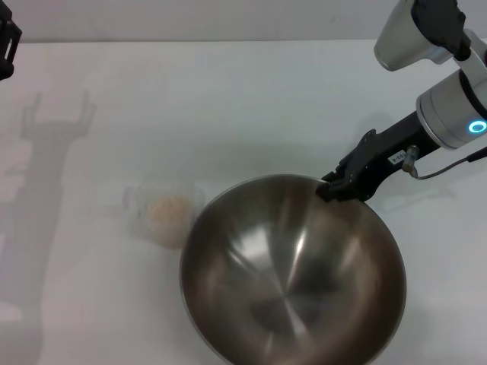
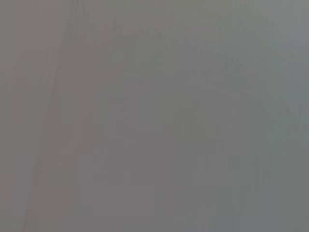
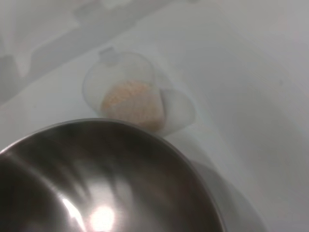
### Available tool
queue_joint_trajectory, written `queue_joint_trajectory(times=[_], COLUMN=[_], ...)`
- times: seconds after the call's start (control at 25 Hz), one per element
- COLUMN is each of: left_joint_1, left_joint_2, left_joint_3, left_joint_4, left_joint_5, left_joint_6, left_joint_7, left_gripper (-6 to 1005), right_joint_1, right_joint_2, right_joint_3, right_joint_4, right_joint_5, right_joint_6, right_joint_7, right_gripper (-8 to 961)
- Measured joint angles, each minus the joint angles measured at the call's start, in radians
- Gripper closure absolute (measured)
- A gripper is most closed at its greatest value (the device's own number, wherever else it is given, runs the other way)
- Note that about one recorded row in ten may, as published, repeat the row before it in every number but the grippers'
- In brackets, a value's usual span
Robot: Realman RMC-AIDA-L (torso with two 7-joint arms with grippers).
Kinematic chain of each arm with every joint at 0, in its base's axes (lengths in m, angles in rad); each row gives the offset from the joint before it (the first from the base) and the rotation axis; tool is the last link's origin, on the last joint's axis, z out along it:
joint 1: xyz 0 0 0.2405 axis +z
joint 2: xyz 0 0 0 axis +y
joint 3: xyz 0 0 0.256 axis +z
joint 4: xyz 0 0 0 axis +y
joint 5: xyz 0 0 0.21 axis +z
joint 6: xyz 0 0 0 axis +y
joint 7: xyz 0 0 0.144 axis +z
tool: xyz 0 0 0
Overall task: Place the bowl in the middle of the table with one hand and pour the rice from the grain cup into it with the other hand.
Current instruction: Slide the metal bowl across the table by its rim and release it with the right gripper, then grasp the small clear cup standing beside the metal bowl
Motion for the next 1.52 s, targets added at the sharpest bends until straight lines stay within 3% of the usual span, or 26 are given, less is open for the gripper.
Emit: queue_joint_trajectory(times=[0.16,0.28,0.48,0.84,1.12,1.2,1.28,1.32,1.52], left_joint_1=[-0.001,-0.001,-0.001,-0.002,-0.003,-0.003,-0.003,-0.003,0.001], left_joint_2=[0.0,0.0,0.001,0.003,0.003,0.003,0.002,0.002,0.002], left_joint_3=[0.0,0.0,-0.011,-0.023,-0.023,-0.023,-0.023,-0.023,-0.023], left_joint_4=[0.0,0.0,0.0,0.002,0.001,0.0,0.0,0.0,0.0], left_joint_5=[0.0,0.0,0.0,0.0,0.0,0.0,0.0,0.0,0.003], left_joint_6=[0.0,0.0,0.0,0.0,0.0,0.0,0.0,0.0,0.008], left_joint_7=[0.0,0.0,0.0,0.0,0.0,0.0,0.0,0.0,0.0], left_gripper=[175,175,176,177,177,177,178,178,178], right_joint_1=[0.0,-0.005,-0.002,-0.019,-0.146,-0.188,-0.26,-0.26,-0.371], right_joint_2=[0.0,0.001,0.003,0.005,0.007,0.008,0.009,0.009,0.011], right_joint_3=[-0.001,0.0,0.001,0.001,-0.007,-0.024,-0.081,-0.081,-0.253], right_joint_4=[-0.015,-0.038,-0.054,-0.133,-0.229,-0.23,-0.23,-0.23,-0.23], right_joint_5=[-0.004,-0.004,0.032,0.108,0.203,0.243,0.325,0.325,0.453], right_joint_6=[-0.014,-0.031,-0.062,-0.116,-0.432,-0.552,-0.773,-0.773,-1.174], right_joint_7=[0.001,0.002,-0.002,-0.024,-0.127,-0.177,-0.262,-0.262,-0.428], right_gripper=[847,659,538,514,360,360,360,360,360])
